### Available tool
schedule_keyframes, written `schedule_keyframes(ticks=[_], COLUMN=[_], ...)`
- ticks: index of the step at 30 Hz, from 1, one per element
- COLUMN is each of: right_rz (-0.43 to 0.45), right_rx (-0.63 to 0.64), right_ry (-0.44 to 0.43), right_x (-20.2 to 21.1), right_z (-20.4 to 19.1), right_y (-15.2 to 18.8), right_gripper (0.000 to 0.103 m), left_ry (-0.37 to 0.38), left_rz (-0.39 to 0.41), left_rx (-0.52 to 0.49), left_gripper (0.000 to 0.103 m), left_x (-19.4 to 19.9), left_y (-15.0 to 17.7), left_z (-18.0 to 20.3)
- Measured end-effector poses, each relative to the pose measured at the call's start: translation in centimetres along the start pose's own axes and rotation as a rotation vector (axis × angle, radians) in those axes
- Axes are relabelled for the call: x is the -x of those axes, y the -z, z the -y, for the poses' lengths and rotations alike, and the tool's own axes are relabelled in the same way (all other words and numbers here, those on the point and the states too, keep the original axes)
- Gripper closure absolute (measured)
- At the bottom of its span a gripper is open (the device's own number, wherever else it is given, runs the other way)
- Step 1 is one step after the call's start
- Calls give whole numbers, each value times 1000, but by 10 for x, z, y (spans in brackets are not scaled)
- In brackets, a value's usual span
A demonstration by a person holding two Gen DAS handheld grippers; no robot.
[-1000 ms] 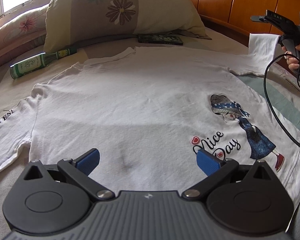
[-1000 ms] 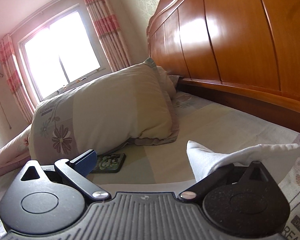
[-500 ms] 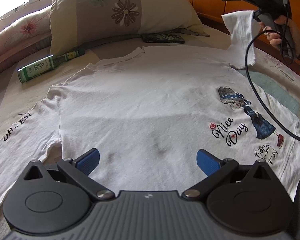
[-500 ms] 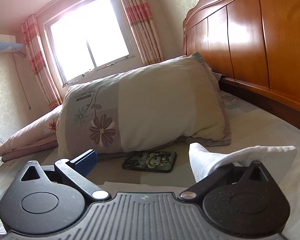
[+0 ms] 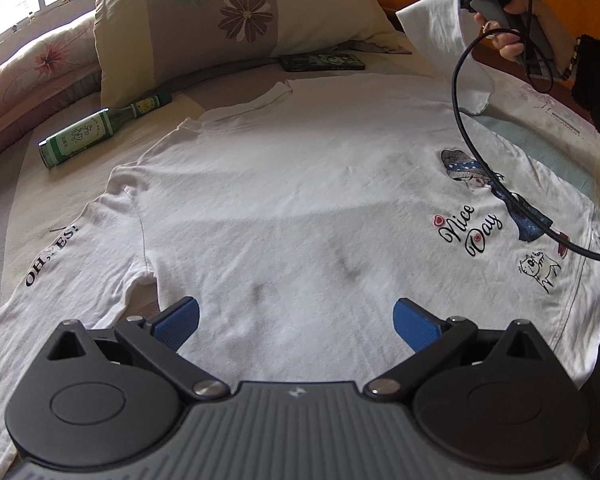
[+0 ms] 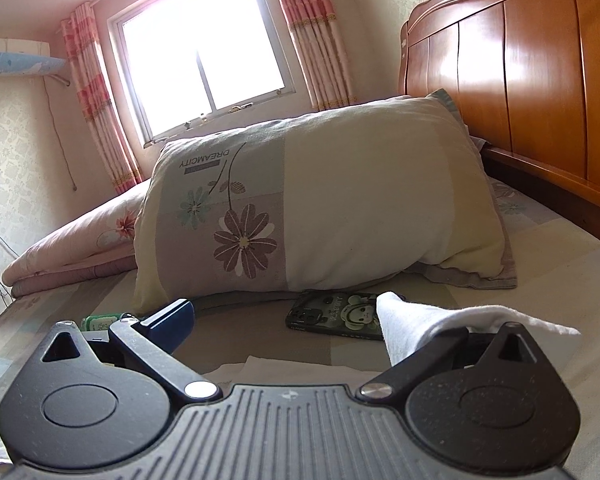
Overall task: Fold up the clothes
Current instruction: 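Lift the cuff with the right gripper and carry it across the shirt body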
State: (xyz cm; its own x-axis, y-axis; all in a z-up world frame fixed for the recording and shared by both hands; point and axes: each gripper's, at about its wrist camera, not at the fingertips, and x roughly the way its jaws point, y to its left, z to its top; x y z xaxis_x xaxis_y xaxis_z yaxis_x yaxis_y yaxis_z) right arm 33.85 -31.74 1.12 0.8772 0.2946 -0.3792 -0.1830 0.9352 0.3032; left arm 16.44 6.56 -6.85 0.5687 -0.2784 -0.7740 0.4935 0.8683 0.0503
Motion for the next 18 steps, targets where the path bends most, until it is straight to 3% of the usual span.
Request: schedule_keyframes(ticks=[9, 18], right_rz=[-23, -34], right_rx=[138, 160], right_ry=[35, -30], right_x=[-29, -50], right_z=[-53, -92], right_y=[22, 42], right_gripper=[0, 0], left_ry=[1, 3], left_rz=[-12, -16], left_rx=[14, 22], left_gripper=[1, 1], left_x=[5, 11], left_y=[3, 7], left_z=[-4, -8])
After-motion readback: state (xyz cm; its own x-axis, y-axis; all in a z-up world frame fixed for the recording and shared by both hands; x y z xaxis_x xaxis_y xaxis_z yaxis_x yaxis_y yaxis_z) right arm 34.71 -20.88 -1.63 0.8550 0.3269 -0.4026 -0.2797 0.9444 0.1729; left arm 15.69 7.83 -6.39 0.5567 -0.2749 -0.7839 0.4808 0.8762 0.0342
